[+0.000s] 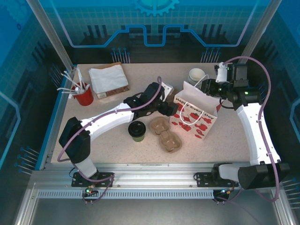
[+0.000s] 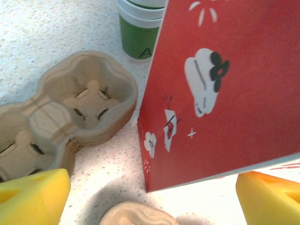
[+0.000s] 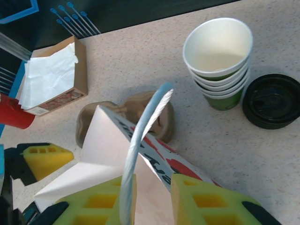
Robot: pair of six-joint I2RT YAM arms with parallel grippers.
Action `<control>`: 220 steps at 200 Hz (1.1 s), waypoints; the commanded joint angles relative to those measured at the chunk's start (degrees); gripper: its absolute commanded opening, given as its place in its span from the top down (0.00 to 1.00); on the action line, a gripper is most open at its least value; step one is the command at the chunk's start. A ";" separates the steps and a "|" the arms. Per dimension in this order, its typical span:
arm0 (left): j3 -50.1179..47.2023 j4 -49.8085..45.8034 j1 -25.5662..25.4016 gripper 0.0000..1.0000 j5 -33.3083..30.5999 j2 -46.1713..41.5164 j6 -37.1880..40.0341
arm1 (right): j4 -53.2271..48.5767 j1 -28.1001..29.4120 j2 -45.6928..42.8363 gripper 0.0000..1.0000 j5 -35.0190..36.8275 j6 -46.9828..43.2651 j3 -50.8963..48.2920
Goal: Pack the takeout coffee
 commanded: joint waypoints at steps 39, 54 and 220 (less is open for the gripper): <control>-4.44 -1.52 3.26 0.07 -0.41 -7.59 -1.85 | 1.54 3.18 -1.68 0.71 1.25 3.86 -1.77; -5.36 -2.38 3.84 0.07 0.39 -9.64 -2.26 | 1.64 3.31 -1.57 0.71 1.11 4.13 -1.68; -10.82 -8.73 3.82 0.07 4.84 -22.15 -7.39 | -7.57 -11.55 -7.74 0.01 -2.97 -3.84 -6.61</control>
